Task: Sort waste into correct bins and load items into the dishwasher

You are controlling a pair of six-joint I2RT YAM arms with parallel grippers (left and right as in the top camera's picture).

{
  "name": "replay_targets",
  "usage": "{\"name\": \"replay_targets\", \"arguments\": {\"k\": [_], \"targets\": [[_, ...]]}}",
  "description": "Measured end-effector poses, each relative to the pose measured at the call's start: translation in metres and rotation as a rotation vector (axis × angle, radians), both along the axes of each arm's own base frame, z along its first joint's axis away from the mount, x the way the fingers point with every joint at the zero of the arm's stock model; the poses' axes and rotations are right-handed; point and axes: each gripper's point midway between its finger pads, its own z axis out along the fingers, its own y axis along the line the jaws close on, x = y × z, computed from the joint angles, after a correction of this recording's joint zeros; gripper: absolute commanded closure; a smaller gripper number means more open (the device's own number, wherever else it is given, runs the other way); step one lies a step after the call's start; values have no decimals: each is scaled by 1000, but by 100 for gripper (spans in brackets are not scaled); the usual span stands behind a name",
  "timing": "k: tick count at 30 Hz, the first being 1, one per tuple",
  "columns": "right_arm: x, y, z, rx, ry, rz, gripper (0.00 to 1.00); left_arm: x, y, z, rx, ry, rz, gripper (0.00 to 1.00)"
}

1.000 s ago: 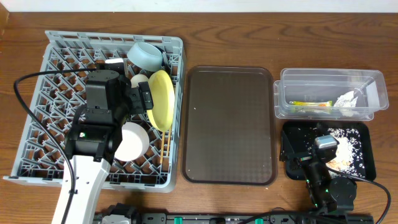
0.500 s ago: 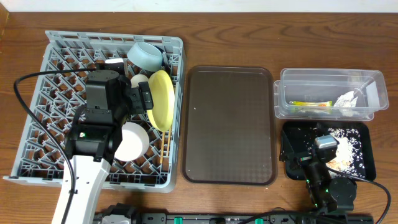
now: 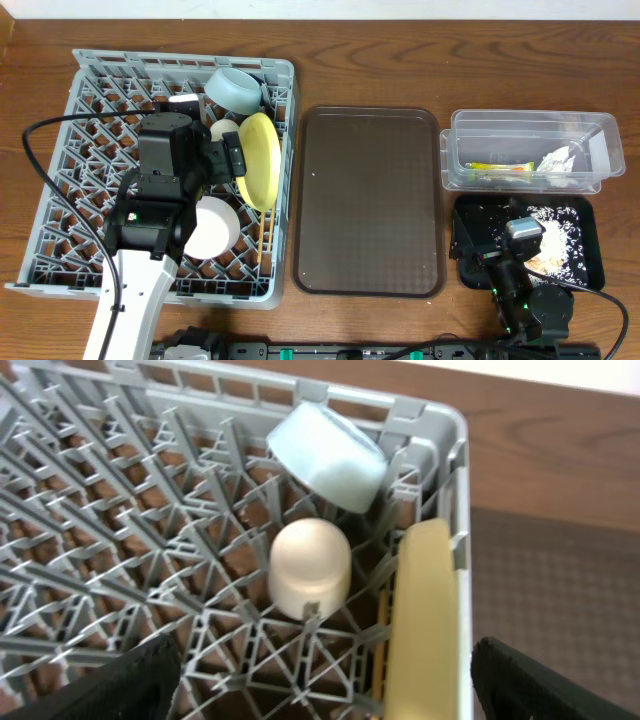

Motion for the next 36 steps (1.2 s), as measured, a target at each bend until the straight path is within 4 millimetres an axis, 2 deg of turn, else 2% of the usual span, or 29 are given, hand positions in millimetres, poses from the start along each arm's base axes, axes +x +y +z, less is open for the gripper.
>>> {"name": "replay_targets", "arguments": {"k": [3, 5, 10, 14, 19, 23, 25, 32, 36], "targets": [[0, 0, 0, 0, 0, 0, 1, -13, 6, -10, 27, 60, 21, 6], [0, 0, 0, 0, 0, -1, 1, -23, 10, -9, 41, 76, 29, 6], [0, 0, 1, 0, -3, -3, 1, -56, 25, 25, 73, -16, 57, 6], [0, -1, 1, 0, -3, -3, 1, -112, 41, 65, 74, -173, 103, 6], [0, -1, 0, 0, -2, -3, 1, -162, 35, 95, 40, -369, 76, 6], [0, -1, 1, 0, -3, -4, 1, -186, 28, 86, 10, -433, 35, 6], [0, -1, 1, 0, -3, -3, 1, -191, 24, 69, -6, -436, 21, 6], [0, -1, 1, 0, -3, -6, 1, -189, 22, 26, -27, -426, 21, 6], [0, -1, 1, 0, -3, -6, 1, -174, 22, 35, -46, -515, 25, 6]]}}
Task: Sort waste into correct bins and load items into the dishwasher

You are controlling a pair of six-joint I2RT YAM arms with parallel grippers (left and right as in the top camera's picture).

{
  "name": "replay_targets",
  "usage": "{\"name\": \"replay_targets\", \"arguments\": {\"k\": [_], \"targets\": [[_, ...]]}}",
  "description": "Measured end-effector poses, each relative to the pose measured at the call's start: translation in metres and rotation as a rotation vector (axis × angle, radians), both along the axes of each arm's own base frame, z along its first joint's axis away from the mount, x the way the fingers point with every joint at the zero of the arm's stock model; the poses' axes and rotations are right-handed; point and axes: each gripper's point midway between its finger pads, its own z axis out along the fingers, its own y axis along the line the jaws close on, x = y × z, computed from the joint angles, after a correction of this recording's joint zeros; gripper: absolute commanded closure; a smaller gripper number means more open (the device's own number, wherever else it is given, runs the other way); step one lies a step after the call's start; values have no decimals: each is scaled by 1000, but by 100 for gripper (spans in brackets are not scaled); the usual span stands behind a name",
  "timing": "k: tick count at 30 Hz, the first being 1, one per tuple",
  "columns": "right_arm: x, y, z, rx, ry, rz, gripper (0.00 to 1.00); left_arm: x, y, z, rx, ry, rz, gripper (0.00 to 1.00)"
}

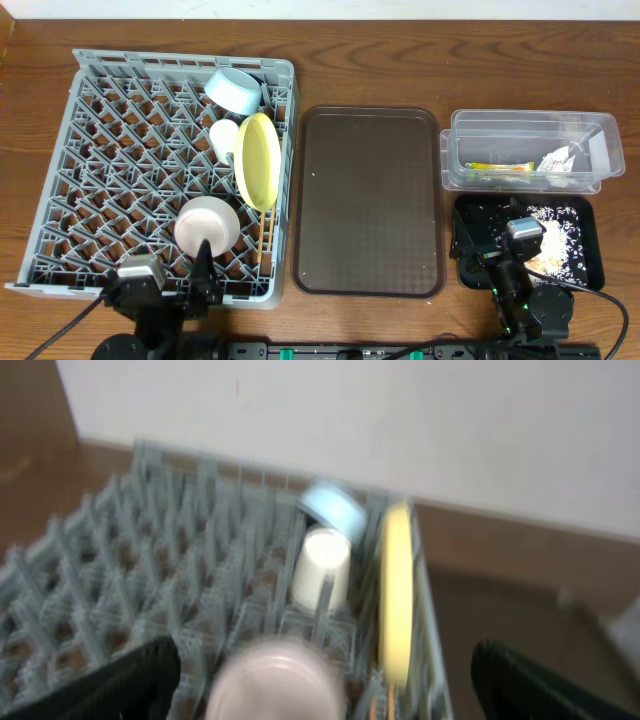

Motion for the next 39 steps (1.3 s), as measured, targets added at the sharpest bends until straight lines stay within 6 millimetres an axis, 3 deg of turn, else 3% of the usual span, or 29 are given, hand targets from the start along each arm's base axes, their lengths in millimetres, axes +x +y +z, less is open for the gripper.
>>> {"name": "replay_targets", "arguments": {"k": [3, 7, 9, 11, 20, 26, 34, 39], "targets": [[0, 0, 0, 0, 0, 0, 1, 15, -3, 20, -20, -122, -15, 6], [0, 0, 0, 0, 1, 0, 1, 29, -9, 75, -32, -443, -50, 6], [0, 0, 0, 0, 0, 0, 1, 31, -12, 85, -40, -532, -67, 6], [0, 0, 0, 0, 0, 0, 1, 36, -14, 82, -57, -576, -81, 6], [0, 0, 0, 0, 0, 0, 1, 75, -18, -21, -160, -371, -91, 6], [0, 0, 0, 0, 0, 0, 1, 82, -18, -49, -176, -314, -87, 6], [0, 0, 0, 0, 0, 0, 1, 83, -22, -102, -162, -114, -87, 6], [0, 0, 0, 0, 0, 0, 1, 83, -18, -105, -11, -103, -86, 6]]}}
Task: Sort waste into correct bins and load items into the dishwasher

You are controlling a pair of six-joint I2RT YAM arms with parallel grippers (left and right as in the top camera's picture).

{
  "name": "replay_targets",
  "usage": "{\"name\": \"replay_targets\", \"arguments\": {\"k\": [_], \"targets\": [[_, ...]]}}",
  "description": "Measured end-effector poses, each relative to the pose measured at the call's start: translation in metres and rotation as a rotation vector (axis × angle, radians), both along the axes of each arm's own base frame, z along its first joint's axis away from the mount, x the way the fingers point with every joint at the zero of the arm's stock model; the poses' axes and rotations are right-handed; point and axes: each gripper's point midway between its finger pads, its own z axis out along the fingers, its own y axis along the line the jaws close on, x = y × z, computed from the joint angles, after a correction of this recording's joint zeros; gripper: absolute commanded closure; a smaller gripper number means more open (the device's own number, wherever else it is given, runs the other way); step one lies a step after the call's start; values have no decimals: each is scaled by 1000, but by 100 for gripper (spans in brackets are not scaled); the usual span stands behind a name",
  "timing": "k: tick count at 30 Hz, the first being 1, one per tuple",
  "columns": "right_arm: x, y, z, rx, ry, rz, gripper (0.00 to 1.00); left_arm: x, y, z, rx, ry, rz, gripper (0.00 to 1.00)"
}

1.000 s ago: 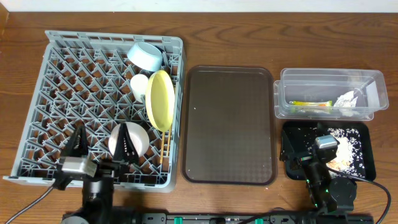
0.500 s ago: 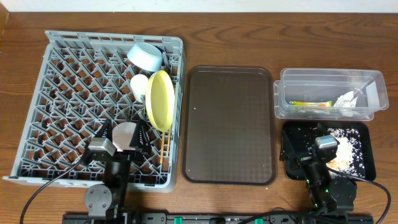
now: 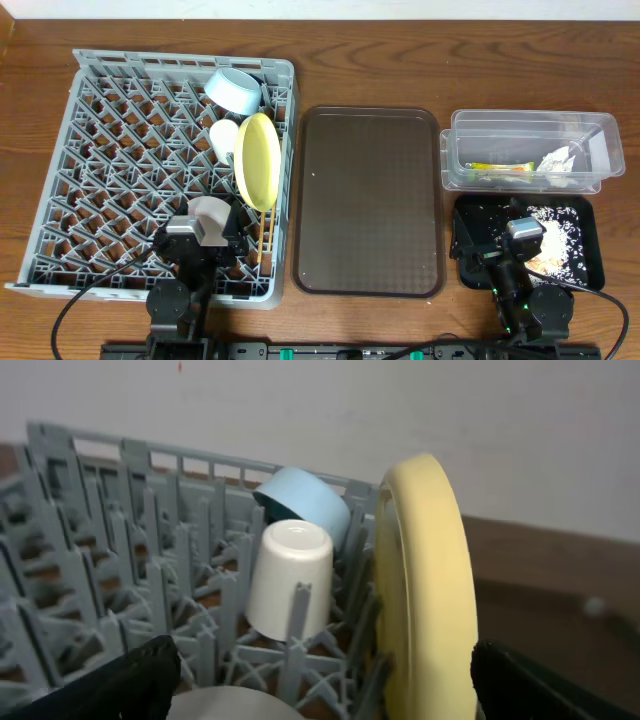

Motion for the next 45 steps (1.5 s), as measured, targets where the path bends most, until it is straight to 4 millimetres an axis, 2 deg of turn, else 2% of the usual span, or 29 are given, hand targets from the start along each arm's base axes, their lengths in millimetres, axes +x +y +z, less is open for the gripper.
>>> {"name": "replay_targets", "arguments": {"k": [6, 10, 45], "targets": [[0, 0, 0, 0, 0, 0, 1, 0, 0, 0, 142, -13, -14, 6], [0, 0, 0, 0, 0, 0, 1, 0, 0, 0, 170, -16, -17, 6], [0, 0, 0, 0, 0, 0, 1, 0, -3, 0, 178, -17, -29, 6]]}}
